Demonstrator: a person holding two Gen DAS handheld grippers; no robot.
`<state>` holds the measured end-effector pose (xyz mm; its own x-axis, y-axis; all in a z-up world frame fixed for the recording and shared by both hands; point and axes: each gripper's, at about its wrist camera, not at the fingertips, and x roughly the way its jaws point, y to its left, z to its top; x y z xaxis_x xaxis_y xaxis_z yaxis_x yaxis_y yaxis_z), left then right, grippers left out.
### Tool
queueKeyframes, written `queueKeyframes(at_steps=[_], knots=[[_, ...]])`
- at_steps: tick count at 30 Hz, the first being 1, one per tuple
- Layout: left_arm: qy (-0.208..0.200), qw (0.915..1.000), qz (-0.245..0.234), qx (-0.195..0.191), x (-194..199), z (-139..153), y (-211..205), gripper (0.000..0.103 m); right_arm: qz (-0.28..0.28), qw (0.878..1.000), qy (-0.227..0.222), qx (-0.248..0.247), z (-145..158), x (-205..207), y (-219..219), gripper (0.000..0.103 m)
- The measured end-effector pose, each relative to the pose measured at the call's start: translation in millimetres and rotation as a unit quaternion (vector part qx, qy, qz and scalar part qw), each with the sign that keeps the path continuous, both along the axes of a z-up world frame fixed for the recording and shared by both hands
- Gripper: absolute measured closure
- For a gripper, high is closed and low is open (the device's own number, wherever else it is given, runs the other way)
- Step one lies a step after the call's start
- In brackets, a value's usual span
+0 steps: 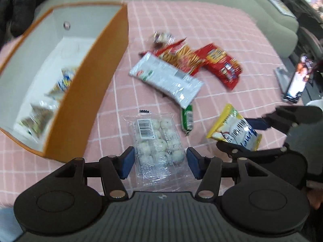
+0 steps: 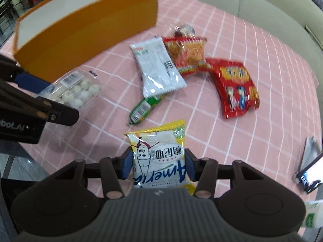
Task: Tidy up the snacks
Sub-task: 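Carry the tray and Amer bag into the orange box and open both tools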
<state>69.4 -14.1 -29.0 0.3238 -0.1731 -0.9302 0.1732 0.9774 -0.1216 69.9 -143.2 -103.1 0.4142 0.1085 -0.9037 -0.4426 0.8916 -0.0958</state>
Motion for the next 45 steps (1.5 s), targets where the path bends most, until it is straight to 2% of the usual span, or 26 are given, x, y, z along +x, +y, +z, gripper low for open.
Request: queueKeyframes(at_steps=[6, 13, 17, 21, 27, 32, 39, 45], knots=[[-0.044, 0.999, -0.001, -0.002, 0, 41, 23, 0.039, 0.045, 0.998, -0.039, 0.009, 42, 3, 19, 0.054], [-0.089, 0.9955, 0.015, 0.03, 12, 81, 66, 0.039, 0.121, 0.989, -0.088, 0.006, 86, 15, 69, 0.054], [-0.101, 0.9927, 0.025, 0.061, 27, 92, 93, 0.039, 0.17, 0.979, -0.117, 0.005, 109, 25, 105, 0.054], [-0.091, 0.9925, 0.037, 0.073, 44, 89, 123, 0.039, 0.218, 0.967, -0.132, 0.004, 123, 36, 143, 0.054], [-0.054, 0.9946, 0.038, 0.08, 68, 63, 166, 0.039, 0.293, 0.947, -0.131, -0.016, 118, 55, 195, 0.054], [-0.022, 0.9953, 0.029, 0.089, 84, 37, 184, 0.039, 0.325, 0.938, -0.113, -0.032, 103, 80, 229, 0.054], [0.013, 0.9955, 0.02, 0.092, 104, 3, 198, 0.039, 0.335, 0.938, -0.078, -0.054, 70, 118, 253, 0.054], [0.034, 0.9938, 0.003, 0.106, 113, -17, 193, 0.039, 0.337, 0.937, -0.054, -0.073, 42, 133, 259, 0.054]])
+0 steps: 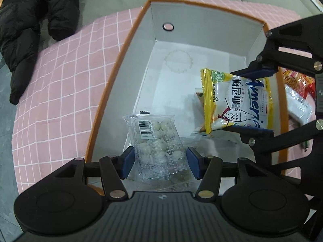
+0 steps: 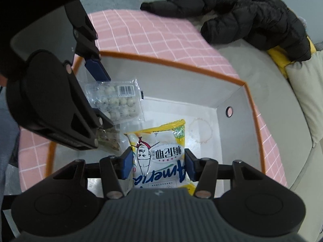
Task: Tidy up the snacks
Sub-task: 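Carry the tray and Amer bag into the orange box and open both tools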
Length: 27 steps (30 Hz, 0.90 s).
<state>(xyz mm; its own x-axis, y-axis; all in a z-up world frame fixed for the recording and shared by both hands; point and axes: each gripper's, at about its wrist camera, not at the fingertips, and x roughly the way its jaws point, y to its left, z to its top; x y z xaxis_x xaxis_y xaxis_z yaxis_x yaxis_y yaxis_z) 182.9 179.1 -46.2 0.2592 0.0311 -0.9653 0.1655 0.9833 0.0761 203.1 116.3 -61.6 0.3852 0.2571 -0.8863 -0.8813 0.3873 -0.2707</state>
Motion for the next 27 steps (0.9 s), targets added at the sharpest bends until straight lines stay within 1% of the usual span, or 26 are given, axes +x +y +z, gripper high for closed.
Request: queueKeyframes(at_steps=[3, 8, 10, 15, 17, 18, 19, 21, 22, 23, 27], knots=[[0.014, 0.9999, -0.008, 0.004, 4, -10, -3, 0.039, -0.002, 1.0, 0.008, -0.008, -10, 5, 1, 0.054], [0.03, 0.9995, -0.008, -0.002, 5, -20, -5, 0.038, -0.006, 0.999, 0.027, -0.017, -24, 9, -1, 0.053], [0.031, 0.9995, -0.008, -0.005, 5, -22, -5, 0.038, -0.008, 0.999, 0.032, -0.022, -27, 11, -3, 0.053], [0.03, 0.9994, -0.012, -0.011, 5, -23, -5, 0.035, -0.021, 0.999, 0.044, -0.017, -28, 18, -4, 0.053], [0.025, 0.9995, -0.016, -0.013, 2, -21, -6, 0.032, -0.023, 0.999, 0.043, -0.018, -27, 16, -5, 0.05], [0.023, 0.9994, -0.019, -0.014, 8, -23, -4, 0.031, -0.022, 0.999, 0.042, -0.017, -25, 16, -4, 0.048], [0.02, 0.9994, -0.021, -0.016, 6, -21, -4, 0.03, -0.019, 0.999, 0.04, -0.015, -23, 14, -5, 0.045], [0.018, 0.9994, -0.022, -0.021, 3, -16, -5, 0.028, -0.014, 0.999, 0.036, -0.014, -18, 11, -6, 0.042], [0.016, 0.9994, -0.022, -0.022, 2, -13, -6, 0.027, -0.013, 0.999, 0.031, -0.014, -14, 5, -9, 0.035], [0.013, 0.9994, -0.022, -0.021, 0, -10, -5, 0.027, -0.012, 0.999, 0.026, -0.013, -12, 5, -9, 0.031], [-0.003, 0.9997, -0.015, -0.02, -7, 6, -7, 0.026, -0.014, 1.0, 0.01, -0.005, 3, -5, -19, 0.031]])
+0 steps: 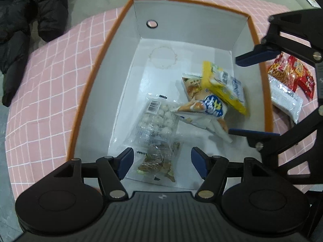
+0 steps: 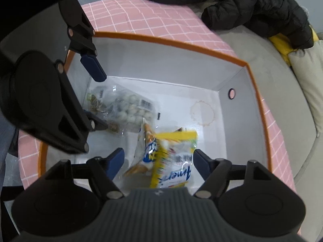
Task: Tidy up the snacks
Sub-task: 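Carry the tray and Amer bag into the orange box and open both tools, then withdraw both open tools from the box toward the remaining snacks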
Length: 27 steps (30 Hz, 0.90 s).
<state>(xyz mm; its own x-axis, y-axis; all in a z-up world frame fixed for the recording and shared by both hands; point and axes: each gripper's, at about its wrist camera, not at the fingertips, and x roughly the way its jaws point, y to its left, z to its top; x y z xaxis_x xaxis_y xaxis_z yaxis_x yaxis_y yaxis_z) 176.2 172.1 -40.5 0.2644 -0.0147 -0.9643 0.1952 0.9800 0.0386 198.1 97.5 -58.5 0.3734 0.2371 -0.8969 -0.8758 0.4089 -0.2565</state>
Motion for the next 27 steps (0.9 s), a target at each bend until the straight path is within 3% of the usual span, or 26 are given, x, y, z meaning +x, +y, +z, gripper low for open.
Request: queueKeyframes(at_steps=[8, 14, 20, 27], knots=[[-0.041, 0.9991, -0.008, -0.001, -22, 44, -31, 0.026, -0.057, 0.997, -0.023, 0.04, 41, -25, -45, 0.03], [-0.055, 0.9977, -0.038, -0.011, -43, 65, -74, 0.026, -0.123, 0.99, -0.02, 0.07, 52, -49, -96, 0.026], [-0.072, 0.9927, -0.084, -0.049, -64, 69, -129, 0.026, -0.203, 0.975, -0.016, 0.09, 41, -70, -153, 0.026], [-0.074, 0.9896, -0.092, -0.082, -78, 46, -186, 0.026, -0.32, 0.943, -0.015, 0.087, 6, -92, -216, 0.026]])
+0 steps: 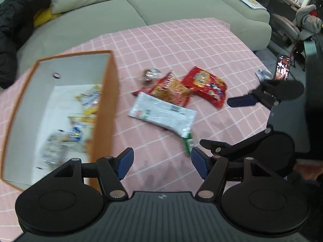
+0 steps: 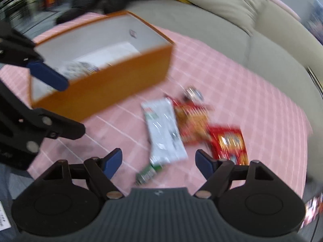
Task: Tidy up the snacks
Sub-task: 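Withdraw both open tools from the box toward the remaining snacks, then grasp the white packet with the left tool while the right tool grasps the red snack bag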
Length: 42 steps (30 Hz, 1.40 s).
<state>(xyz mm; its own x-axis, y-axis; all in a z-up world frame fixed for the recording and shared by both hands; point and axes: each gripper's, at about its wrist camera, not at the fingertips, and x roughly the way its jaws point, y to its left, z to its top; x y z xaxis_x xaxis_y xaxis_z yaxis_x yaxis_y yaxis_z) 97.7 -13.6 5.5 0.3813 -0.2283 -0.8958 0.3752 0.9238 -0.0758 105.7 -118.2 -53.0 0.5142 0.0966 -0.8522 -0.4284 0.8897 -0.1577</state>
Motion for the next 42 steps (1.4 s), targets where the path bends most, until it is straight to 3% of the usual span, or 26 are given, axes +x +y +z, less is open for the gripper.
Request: queueKeyframes(at_steps=[6, 15, 23, 31, 37, 40, 42], knots=[[0.007, 0.9999, 0.013, 0.001, -2, -36, -23, 0.026, -0.095, 0.995, 0.007, 0.007, -37, -13, -43, 0.026], [0.043, 0.9982, 0.039, 0.014, 18, -77, -25, 0.026, -0.148, 0.988, 0.042, -0.004, -75, -7, -74, 0.026], [0.035, 0.9981, 0.051, -0.005, 32, -79, -14, 0.026, -0.149, 0.988, 0.043, 0.009, -69, 20, -81, 0.026], [0.02, 0.995, 0.091, -0.035, 53, -80, -3, 0.026, -0.108, 0.994, 0.024, 0.019, -53, 56, -77, 0.026], [0.079, 0.9825, 0.158, -0.06, 86, -93, -7, 0.026, -0.073, 0.997, 0.018, -0.021, -60, 93, -74, 0.026], [0.108, 0.9711, 0.204, -0.06, 102, -100, -12, 0.022, -0.052, 0.996, 0.05, -0.048, -71, 117, -84, 0.014], [0.122, 0.9644, 0.225, -0.066, 109, -105, -15, 0.02, -0.053, 0.995, 0.064, -0.052, -78, 129, -92, 0.014]])
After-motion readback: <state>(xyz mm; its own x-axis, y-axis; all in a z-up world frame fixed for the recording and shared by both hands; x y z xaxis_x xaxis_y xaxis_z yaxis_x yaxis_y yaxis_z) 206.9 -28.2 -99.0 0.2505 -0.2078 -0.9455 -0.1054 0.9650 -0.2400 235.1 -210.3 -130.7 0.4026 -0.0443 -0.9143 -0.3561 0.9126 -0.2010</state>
